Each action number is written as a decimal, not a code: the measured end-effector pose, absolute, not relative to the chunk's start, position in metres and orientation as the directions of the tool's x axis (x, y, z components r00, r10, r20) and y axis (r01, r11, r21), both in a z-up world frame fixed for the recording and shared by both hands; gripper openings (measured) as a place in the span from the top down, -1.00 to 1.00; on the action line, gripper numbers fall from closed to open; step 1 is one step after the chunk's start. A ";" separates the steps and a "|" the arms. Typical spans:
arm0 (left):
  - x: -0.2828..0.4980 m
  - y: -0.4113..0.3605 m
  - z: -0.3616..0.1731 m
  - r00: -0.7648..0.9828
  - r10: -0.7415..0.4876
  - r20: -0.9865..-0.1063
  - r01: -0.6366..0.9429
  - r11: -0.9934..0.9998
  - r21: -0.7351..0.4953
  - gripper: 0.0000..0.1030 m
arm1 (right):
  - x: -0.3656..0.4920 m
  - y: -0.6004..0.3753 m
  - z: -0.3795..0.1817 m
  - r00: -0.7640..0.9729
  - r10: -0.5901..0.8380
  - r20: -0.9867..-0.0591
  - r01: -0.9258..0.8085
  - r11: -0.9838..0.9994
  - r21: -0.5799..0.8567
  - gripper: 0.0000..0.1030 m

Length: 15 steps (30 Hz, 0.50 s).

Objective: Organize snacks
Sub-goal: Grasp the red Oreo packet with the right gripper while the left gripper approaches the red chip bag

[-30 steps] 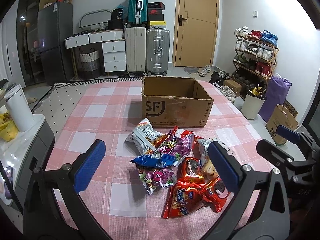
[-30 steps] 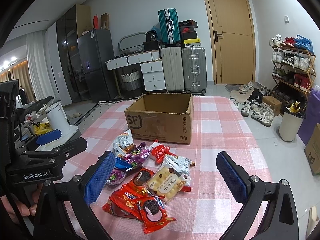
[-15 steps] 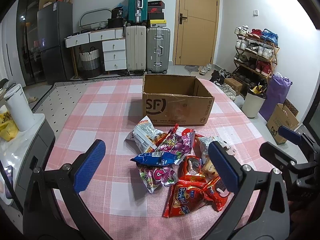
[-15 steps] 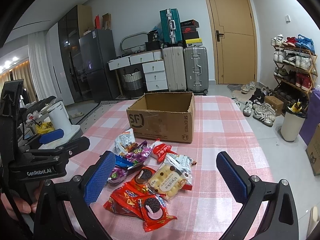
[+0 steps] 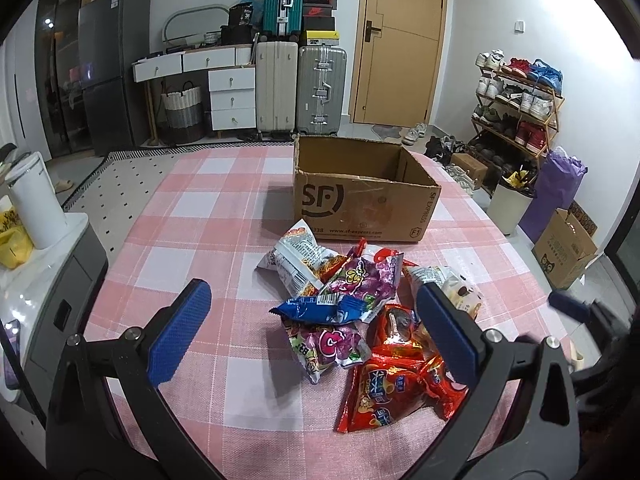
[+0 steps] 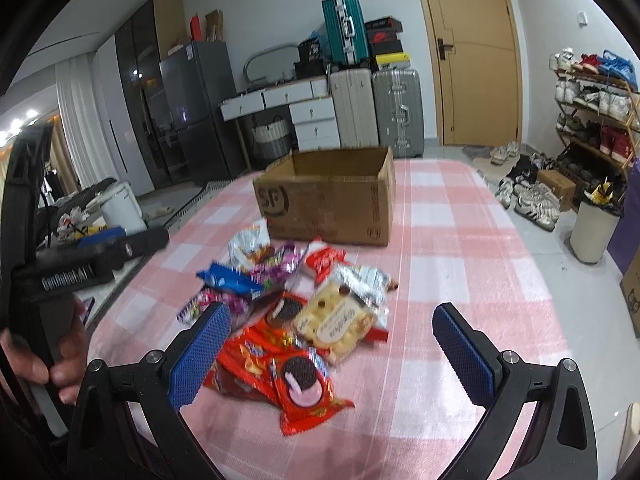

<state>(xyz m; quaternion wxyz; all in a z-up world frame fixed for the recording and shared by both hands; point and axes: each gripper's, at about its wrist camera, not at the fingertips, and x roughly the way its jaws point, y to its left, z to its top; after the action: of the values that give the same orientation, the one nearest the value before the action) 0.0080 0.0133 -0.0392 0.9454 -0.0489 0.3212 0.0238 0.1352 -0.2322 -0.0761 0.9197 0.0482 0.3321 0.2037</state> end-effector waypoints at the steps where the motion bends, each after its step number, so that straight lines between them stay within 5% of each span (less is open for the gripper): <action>1: 0.009 0.015 -0.041 0.791 0.013 -0.612 -0.078 0.994 -0.080 -0.99 | 0.135 -0.230 -0.082 0.687 0.405 -0.603 -0.344 0.913 0.220 -1.00; 15: 0.014 0.027 -0.069 0.766 -0.012 -0.643 -0.061 0.994 -0.092 -0.99 | 0.146 -0.210 -0.146 0.585 0.383 -0.715 -0.356 0.913 0.198 -0.99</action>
<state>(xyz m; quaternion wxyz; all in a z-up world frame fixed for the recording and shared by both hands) 0.0137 0.0271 -0.0693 0.9381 -0.0540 0.3418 0.0131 0.1457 -0.2101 -0.1458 0.8900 0.0165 0.4057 0.2074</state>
